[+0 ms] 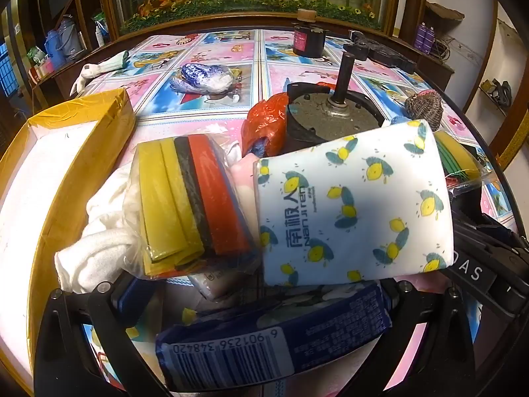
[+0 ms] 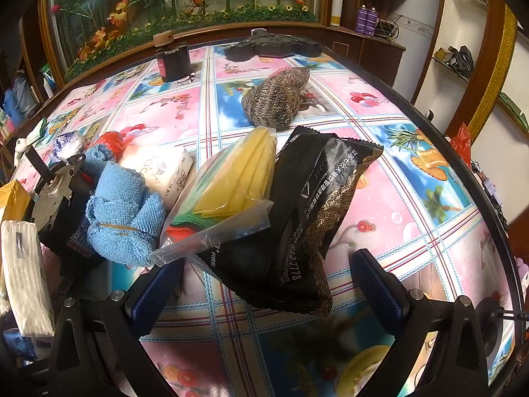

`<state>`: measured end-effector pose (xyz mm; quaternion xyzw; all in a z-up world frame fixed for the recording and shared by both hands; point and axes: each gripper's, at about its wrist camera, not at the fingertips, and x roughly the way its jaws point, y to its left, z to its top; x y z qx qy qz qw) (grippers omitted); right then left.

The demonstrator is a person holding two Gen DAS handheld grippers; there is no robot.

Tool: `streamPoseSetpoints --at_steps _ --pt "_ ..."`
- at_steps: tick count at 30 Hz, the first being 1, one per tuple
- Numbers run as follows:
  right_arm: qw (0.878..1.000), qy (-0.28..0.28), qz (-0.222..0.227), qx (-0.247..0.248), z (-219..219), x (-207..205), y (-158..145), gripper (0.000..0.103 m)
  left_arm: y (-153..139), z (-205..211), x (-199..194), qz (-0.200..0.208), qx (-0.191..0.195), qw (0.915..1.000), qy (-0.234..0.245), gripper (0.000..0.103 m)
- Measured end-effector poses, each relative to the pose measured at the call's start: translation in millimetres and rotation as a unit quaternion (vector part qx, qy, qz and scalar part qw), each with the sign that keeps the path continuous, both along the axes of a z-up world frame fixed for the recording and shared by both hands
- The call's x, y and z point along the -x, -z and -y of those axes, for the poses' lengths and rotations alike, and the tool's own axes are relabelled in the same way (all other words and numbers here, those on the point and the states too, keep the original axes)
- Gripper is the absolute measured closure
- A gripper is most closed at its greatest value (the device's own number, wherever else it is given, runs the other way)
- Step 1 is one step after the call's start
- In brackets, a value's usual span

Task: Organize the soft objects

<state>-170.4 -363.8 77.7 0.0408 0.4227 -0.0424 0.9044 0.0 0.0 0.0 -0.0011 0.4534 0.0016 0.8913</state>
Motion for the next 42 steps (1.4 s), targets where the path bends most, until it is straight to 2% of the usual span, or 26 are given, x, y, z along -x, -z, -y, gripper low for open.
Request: streamPoseSetpoints --at_steps 17,23,42 --pt "1.000 0.000 0.001 -0.002 0.0 -0.2 -0.1 0.001 0.1 -0.1 0.0 -0.002 0.001 1.0000 0.000 0.000" --pt "1.000 0.000 0.000 -0.002 0.0 -0.2 -0.1 0.001 0.4 -4.9 3.8 -0.019 0.002 0.9991 0.038 0.000" --pt "1.000 -0.011 -0.002 -0.001 -2.4 2.1 0.4 0.001 0.2 -2.0 4.7 -0.018 0.000 0.9994 0.031 0.000"
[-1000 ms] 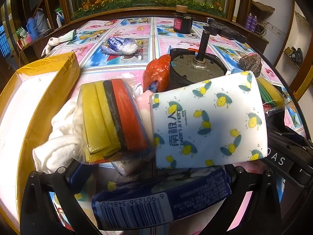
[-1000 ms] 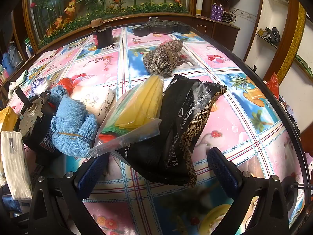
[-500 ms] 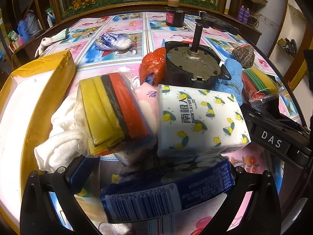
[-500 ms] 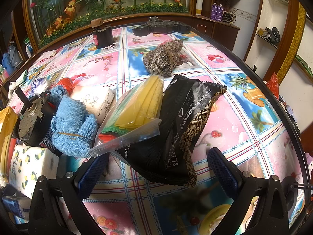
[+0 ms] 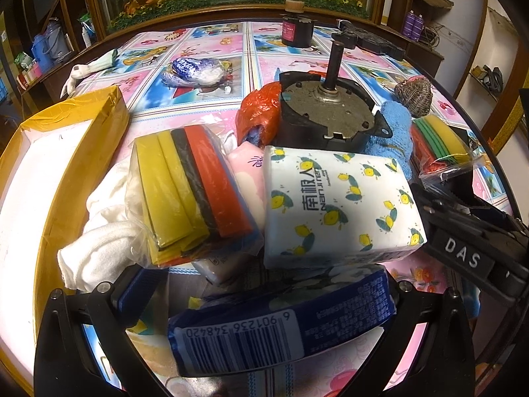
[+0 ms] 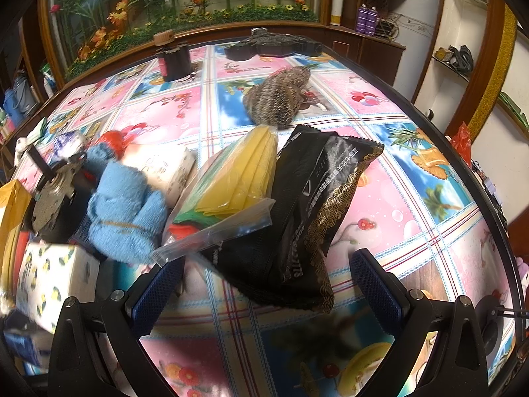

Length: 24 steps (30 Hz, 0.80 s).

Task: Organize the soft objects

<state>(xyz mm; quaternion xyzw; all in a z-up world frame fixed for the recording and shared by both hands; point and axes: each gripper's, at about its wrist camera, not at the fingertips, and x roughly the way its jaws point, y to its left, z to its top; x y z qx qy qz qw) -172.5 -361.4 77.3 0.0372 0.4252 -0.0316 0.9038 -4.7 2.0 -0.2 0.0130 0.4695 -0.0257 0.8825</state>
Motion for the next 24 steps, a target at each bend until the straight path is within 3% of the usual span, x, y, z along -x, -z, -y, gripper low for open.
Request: streamPoseSetpoints --at_steps 12,17,21,24 --pt "1.000 -0.007 -0.016 -0.001 1 9 -2 0.001 -1 -2 0 0.000 0.007 1.0000 0.003 0.000" --pt "1.000 -0.007 -0.016 0.000 0 10 -1 0.001 -9 -14 7 -0.003 0.050 0.9987 0.007 0.000" --pt "1.000 -0.013 -0.017 -0.001 0 10 -2 0.001 -32 -27 28 0.043 0.068 0.9966 0.012 0.000" --pt "0.999 -0.029 -0.022 -0.001 1 10 -2 0.001 -53 -40 51 0.103 0.066 0.9925 0.012 0.000"
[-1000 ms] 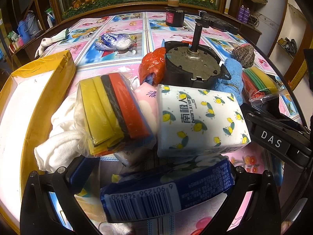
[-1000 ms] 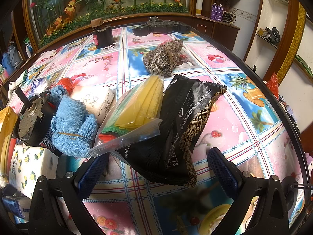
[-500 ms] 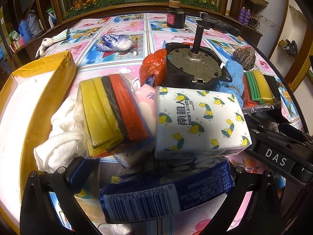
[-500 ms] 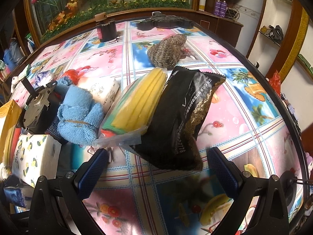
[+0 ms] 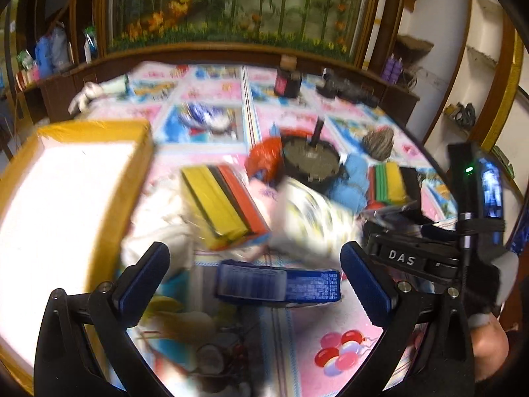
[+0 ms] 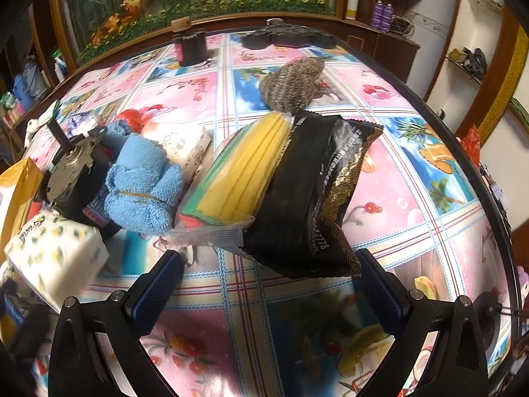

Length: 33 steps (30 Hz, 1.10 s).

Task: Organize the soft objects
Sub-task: 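Move the left tool toward the blue tissue pack on the table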

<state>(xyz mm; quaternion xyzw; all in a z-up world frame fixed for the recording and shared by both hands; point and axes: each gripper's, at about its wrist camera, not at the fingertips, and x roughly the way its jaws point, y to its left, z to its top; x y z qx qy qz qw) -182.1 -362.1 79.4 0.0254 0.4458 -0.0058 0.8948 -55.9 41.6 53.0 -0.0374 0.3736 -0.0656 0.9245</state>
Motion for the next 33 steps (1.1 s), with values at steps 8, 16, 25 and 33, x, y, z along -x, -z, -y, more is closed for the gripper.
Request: streamPoseSetpoints --at_steps 8,16,25,33 --pt "1.000 -0.020 -0.002 0.001 2 1 0 0.001 -8 -9 24 0.046 -0.005 0.9989 -0.010 0.000" --pt "1.000 -0.021 0.000 0.002 2 3 0 0.001 19 3 21 -0.012 0.000 0.9996 0.024 0.000" --pt "1.000 -0.020 0.001 0.002 1 5 0 0.001 45 -8 8 -0.103 0.051 0.9932 0.020 0.000" --pt "1.000 -0.019 0.001 0.001 1 7 0 0.001 44 2 13 -0.105 0.018 0.9941 0.022 0.000"
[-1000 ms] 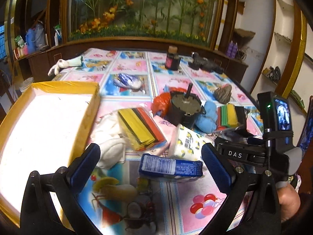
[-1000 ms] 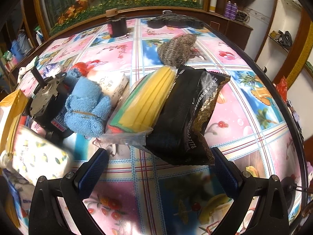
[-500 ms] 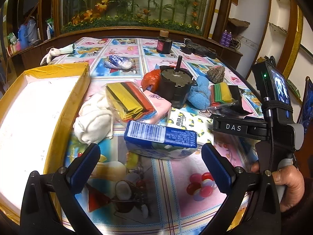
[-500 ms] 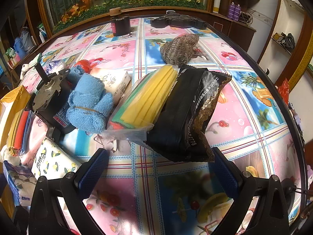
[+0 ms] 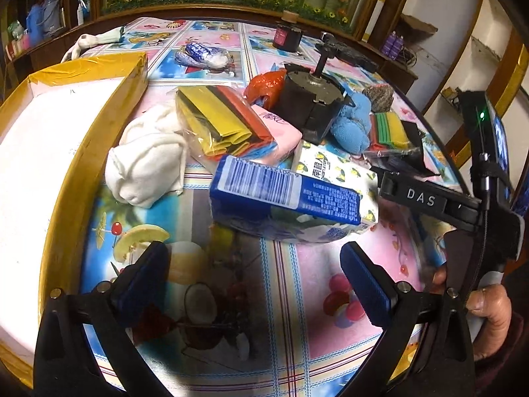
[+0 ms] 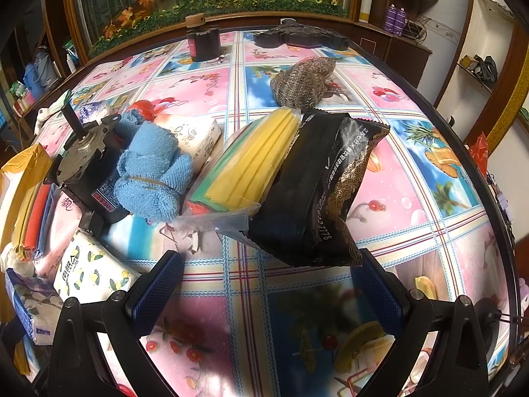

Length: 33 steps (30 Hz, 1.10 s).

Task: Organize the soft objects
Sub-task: 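Move the left tool toward the blue tissue pack on the table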

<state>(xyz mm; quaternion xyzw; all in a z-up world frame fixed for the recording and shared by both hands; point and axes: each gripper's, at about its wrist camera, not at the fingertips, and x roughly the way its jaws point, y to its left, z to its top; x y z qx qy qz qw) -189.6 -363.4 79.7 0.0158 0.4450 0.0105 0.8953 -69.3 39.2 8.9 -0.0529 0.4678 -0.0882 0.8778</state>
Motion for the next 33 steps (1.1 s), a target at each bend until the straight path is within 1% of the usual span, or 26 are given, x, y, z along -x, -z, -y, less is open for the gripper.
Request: streamPoseSetpoints --at_steps 1,3,4,5,6,15,22,27,28,29,30,32,33 --pt "1.000 0.000 0.000 0.000 0 0 0 0.001 1 3 -1 -0.003 -0.011 0.9999 0.002 0.000" --pt "1.000 0.000 0.000 0.000 0 0 0 0.001 3 11 -3 -0.011 -0.049 0.9987 0.010 0.000" --pt "1.000 0.000 0.000 0.000 0 0 0 0.001 6 18 -4 -0.018 -0.079 0.9966 0.017 0.000" --pt "1.000 0.000 0.000 0.000 0 0 0 0.001 7 24 -4 -0.017 -0.097 0.9949 0.024 0.000" --pt "1.000 0.001 0.001 0.000 0 1 0 0.001 7 25 -3 -0.017 -0.094 0.9950 0.029 0.000" --pt "1.000 0.001 0.001 0.000 0 1 0 0.001 6 24 -2 -0.014 -0.093 0.9953 0.021 0.000" --pt "1.000 0.001 0.001 0.000 -1 2 0 0.001 5 26 -1 -0.013 -0.093 0.9953 0.024 0.000" --pt "1.000 0.001 0.000 0.000 -1 2 0 0.001 5 28 4 -0.006 -0.087 0.9953 0.041 0.000" --pt "1.000 0.001 0.000 0.000 -1 2 0 0.001 3 26 7 -0.001 -0.080 0.9959 0.042 0.002" --pt "1.000 0.002 -0.001 0.001 0 2 0 0.001 0 22 11 0.006 -0.063 0.9972 0.039 0.006" --pt "1.000 0.002 -0.002 0.002 -1 2 0 0.001 -2 19 15 0.012 -0.044 0.9983 0.038 0.008" --pt "1.000 0.001 -0.003 0.004 -1 2 0 0.001 -10 15 24 0.026 -0.019 0.9987 0.040 0.009" --pt "1.000 -0.001 -0.004 0.005 -1 1 0 0.001 -20 14 32 0.046 -0.010 0.9978 0.046 0.009"
